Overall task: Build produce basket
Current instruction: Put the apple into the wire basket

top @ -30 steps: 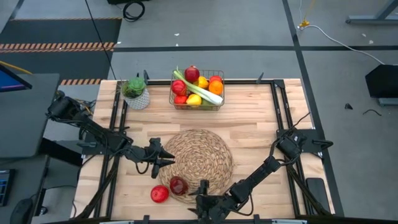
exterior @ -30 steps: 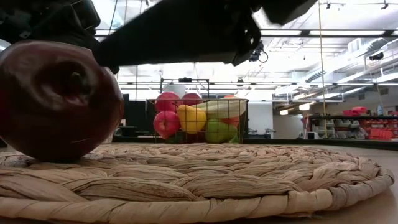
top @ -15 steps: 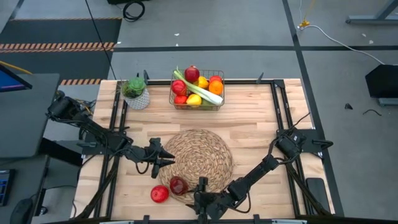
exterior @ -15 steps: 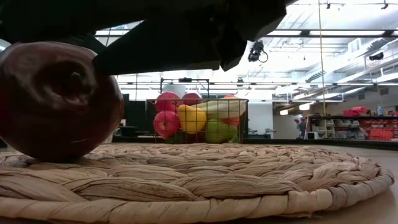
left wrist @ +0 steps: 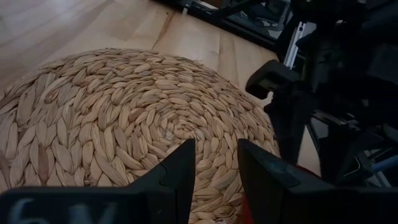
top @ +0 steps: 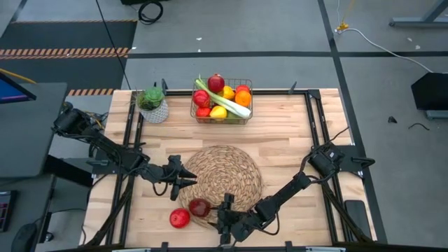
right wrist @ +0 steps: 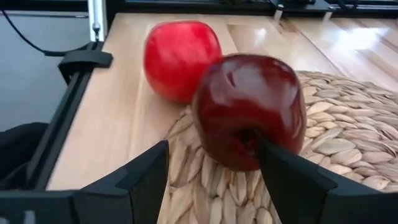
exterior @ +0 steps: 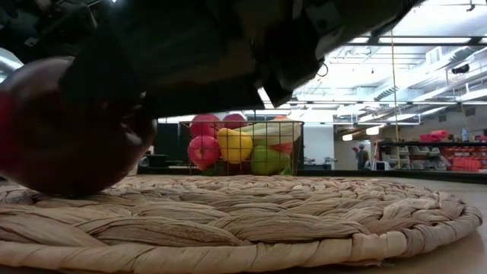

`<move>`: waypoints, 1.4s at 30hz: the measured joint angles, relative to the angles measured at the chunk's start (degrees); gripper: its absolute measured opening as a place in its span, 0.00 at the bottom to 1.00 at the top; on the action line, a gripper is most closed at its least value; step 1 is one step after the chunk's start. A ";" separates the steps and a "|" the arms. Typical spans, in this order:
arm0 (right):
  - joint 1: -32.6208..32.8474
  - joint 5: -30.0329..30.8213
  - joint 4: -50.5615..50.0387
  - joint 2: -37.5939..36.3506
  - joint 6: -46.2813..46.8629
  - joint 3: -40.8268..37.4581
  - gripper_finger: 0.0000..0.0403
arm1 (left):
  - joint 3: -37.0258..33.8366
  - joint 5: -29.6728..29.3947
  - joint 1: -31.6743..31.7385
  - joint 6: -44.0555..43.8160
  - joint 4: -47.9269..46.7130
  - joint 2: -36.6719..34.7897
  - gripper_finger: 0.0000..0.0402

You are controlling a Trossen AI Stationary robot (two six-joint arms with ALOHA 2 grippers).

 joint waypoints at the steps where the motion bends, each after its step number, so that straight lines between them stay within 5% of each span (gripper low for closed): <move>1: -0.13 -0.02 0.45 0.00 0.00 -0.31 0.62 | 0.00 0.00 -0.02 0.00 0.00 0.00 0.31; 13: -0.66 1.01 1.97 0.00 -0.11 -1.53 0.60 | 0.00 0.00 -0.01 0.02 0.00 0.00 0.31; 42: -1.39 0.94 1.93 0.00 -0.54 -1.55 0.14 | 0.00 0.00 -0.01 0.02 -0.01 0.00 0.31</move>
